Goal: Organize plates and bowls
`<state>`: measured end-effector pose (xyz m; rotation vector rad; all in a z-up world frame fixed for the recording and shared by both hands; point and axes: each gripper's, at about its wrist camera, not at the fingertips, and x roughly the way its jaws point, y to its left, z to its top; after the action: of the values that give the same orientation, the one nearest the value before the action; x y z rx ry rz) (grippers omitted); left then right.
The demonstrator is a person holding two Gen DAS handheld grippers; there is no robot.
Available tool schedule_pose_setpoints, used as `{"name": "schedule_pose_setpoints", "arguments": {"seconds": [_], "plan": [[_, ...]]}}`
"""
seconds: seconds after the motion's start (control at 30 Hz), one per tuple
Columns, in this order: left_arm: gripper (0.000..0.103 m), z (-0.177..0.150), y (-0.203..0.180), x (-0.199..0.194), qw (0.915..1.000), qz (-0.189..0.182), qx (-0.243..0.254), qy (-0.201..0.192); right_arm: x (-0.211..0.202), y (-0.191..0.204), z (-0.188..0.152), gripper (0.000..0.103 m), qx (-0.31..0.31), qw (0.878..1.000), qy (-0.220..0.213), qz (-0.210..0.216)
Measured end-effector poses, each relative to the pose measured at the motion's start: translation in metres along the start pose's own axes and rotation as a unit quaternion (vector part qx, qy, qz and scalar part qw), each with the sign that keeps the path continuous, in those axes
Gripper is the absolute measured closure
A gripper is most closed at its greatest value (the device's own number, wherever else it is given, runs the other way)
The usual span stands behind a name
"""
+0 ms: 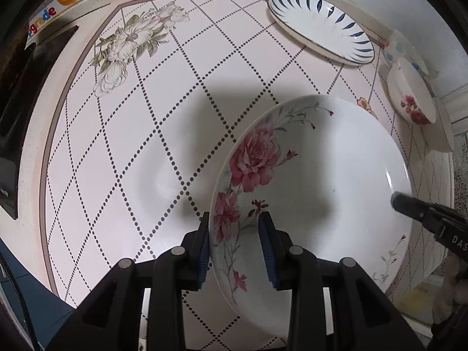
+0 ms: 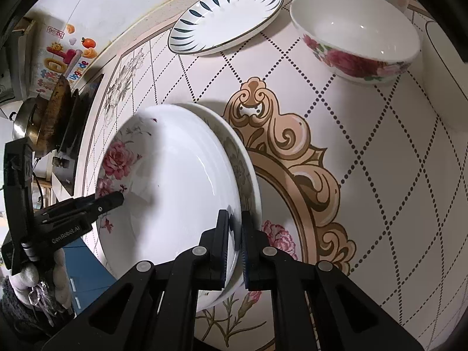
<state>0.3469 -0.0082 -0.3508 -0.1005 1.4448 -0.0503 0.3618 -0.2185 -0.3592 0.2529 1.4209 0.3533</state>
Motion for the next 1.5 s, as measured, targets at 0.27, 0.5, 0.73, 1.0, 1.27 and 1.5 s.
{"name": "schedule_pose_setpoints", "arguments": {"seconds": [0.27, 0.5, 0.73, 1.0, 1.27, 1.5], "plan": [[0.075, 0.009, 0.000, 0.006, 0.9999, -0.012, -0.003, 0.008, -0.001, -0.001, 0.006, 0.091, 0.009, 1.000, 0.008, 0.001], [0.074, 0.024, 0.009, -0.030, 0.9995, -0.029, -0.008, -0.007, -0.016, -0.003, 0.016, 0.085, 0.022, 0.999, 0.035, -0.008], [0.048, 0.132, -0.001, -0.070, 0.9938, -0.085, -0.005, -0.072, -0.104, 0.003, 0.086, 0.048, 0.025, 0.999, -0.045, 0.014], [0.047, 0.245, -0.018, 0.009, 0.9943, -0.104, 0.003, -0.022, -0.050, -0.022, 0.234, 0.045, 0.057, 0.997, -0.032, -0.030], [0.067, 0.257, -0.030, 0.053, 0.9945, -0.103, 0.018, 0.005, 0.013, -0.043, 0.268, 0.085, 0.075, 0.994, 0.028, -0.070], [0.081, 0.252, -0.020, 0.042, 0.9949, -0.098, 0.020, -0.014, 0.019, -0.046, 0.263, 0.093, 0.068, 0.993, 0.011, -0.092]]}}
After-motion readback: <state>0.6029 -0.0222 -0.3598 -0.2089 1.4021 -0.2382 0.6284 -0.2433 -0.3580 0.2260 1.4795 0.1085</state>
